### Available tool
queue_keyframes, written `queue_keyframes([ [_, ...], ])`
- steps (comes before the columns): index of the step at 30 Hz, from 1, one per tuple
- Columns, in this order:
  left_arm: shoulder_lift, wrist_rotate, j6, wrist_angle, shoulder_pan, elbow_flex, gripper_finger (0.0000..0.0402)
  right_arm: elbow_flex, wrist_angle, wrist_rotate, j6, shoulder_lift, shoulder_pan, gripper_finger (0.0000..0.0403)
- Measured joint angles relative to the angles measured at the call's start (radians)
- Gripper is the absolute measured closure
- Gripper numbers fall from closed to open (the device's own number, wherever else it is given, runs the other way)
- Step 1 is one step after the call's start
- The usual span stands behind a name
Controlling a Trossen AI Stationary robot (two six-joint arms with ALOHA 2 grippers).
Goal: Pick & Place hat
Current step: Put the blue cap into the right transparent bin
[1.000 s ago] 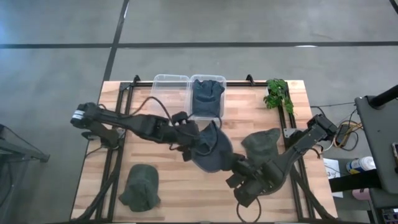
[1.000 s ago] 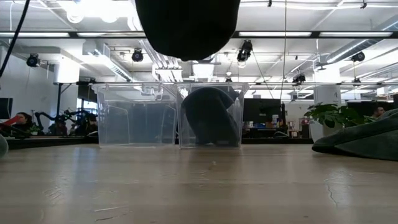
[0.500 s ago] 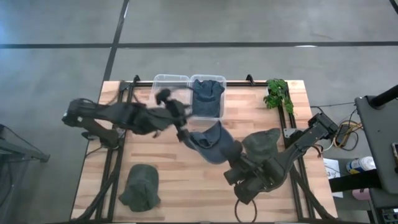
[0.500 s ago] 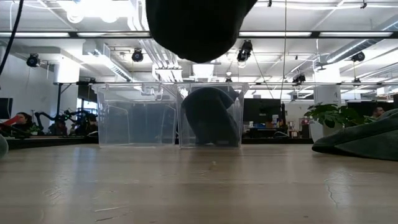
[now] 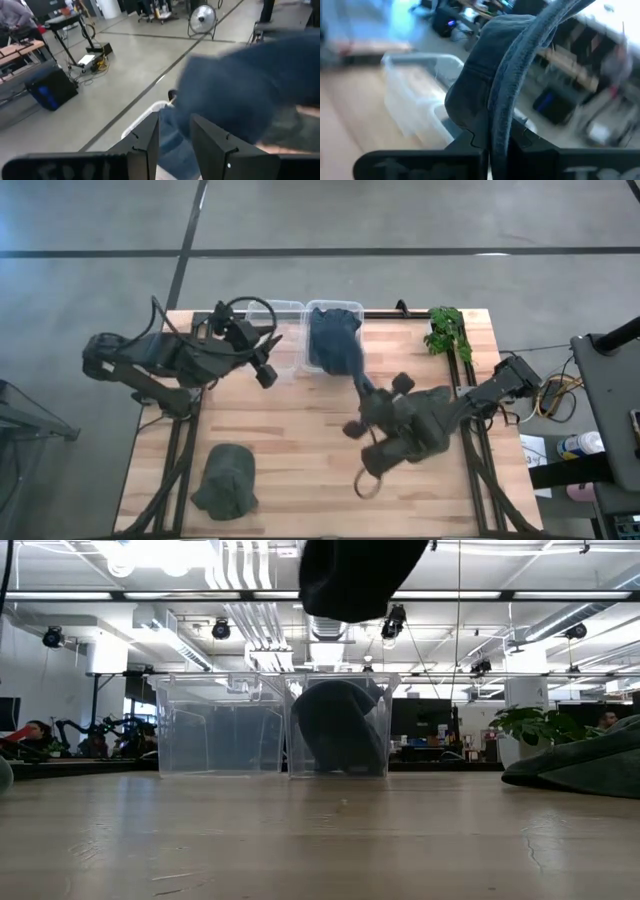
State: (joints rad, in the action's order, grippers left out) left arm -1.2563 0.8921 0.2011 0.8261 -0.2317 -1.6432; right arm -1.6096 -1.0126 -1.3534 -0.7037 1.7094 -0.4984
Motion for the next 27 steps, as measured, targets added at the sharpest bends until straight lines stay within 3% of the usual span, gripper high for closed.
queue_keyframes([
  [9,0.0,-0.015,0.085,0.067,0.0,0.132,0.0296,0.0,0.0,-0.001,-0.526,-0.031,0.154,0.039],
  [13,-0.001,-0.015,0.085,0.065,0.002,0.204,0.0296,0.003,0.015,0.068,-0.725,-0.037,0.239,0.039],
  [18,-0.002,-0.014,0.084,0.055,0.023,0.286,0.0296,0.034,0.202,0.179,-0.629,-0.021,0.323,0.039],
  [23,-0.002,-0.042,0.083,-0.005,0.048,0.366,0.0296,0.088,0.478,0.184,-0.428,-0.028,0.368,0.039],
  [27,-0.002,-0.098,0.045,-0.122,0.073,0.419,0.0296,0.125,0.498,0.232,-0.504,-0.023,0.408,0.039],
])
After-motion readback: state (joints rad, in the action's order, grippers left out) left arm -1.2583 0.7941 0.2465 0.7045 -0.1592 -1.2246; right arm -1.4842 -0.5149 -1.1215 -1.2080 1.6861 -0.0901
